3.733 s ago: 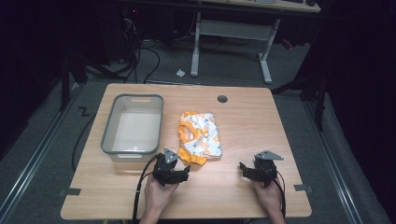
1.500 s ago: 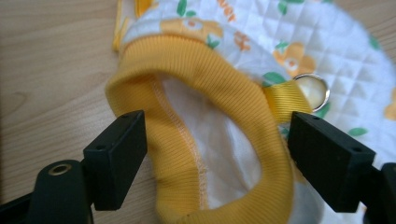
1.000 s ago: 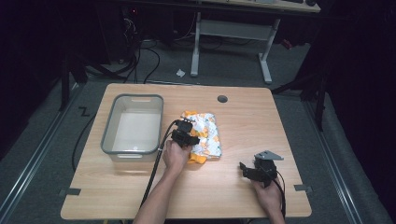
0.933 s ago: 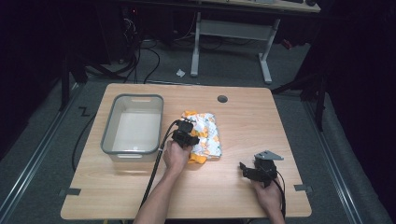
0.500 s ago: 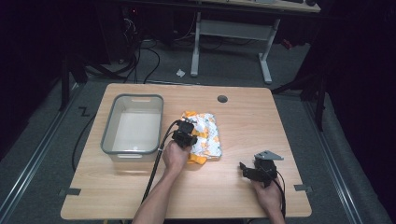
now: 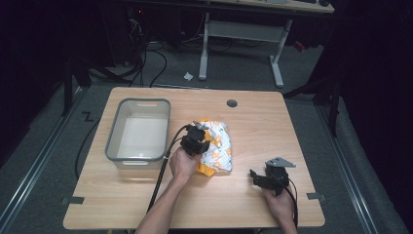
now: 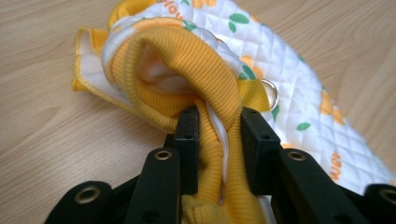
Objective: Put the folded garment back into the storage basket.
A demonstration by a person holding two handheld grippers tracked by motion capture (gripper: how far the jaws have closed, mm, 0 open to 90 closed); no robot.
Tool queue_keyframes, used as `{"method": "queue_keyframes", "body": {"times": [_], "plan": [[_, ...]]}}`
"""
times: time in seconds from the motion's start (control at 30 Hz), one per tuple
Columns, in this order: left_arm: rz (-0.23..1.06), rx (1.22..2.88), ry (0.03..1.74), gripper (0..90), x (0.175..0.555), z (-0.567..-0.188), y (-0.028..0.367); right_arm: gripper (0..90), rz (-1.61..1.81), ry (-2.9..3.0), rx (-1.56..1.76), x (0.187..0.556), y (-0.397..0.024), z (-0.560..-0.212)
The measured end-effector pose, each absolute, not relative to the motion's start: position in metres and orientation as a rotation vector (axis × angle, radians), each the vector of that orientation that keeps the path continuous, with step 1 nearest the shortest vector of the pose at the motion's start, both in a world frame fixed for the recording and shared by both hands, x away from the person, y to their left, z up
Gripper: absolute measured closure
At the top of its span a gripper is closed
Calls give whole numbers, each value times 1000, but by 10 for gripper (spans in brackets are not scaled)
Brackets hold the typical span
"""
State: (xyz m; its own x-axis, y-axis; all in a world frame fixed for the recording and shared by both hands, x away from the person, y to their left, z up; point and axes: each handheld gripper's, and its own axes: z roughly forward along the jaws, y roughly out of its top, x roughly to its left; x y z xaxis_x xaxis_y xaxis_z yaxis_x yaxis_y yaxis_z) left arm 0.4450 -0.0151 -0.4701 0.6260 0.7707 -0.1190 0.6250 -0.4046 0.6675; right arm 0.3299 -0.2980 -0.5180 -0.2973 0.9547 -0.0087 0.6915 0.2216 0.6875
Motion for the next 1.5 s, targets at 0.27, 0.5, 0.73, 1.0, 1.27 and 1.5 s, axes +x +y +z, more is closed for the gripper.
{"method": "queue_keyframes", "body": {"times": [0.27, 0.5, 0.73, 1.0, 1.27, 1.5], "plan": [[264, 2112, 1007, 715, 430, -447, -7, 269, 817, 2069, 1518, 330, -298, -518], [242, 2078, 972, 720, 421, -432, 3, 270, 817, 2068, 1517, 330, -298, -518], [236, 2065, 949, 720, 415, -421, 15, 269, 817, 2068, 1517, 330, -298, -518], [243, 2033, 927, 721, 409, -404, 30, 269, 818, 2068, 1517, 330, -298, -518], [226, 1994, 933, 721, 408, -395, 47, 269, 817, 2068, 1517, 330, -298, -518], [224, 1979, 935, 721, 409, -390, 57, 269, 817, 2068, 1517, 330, -298, -518]]}}
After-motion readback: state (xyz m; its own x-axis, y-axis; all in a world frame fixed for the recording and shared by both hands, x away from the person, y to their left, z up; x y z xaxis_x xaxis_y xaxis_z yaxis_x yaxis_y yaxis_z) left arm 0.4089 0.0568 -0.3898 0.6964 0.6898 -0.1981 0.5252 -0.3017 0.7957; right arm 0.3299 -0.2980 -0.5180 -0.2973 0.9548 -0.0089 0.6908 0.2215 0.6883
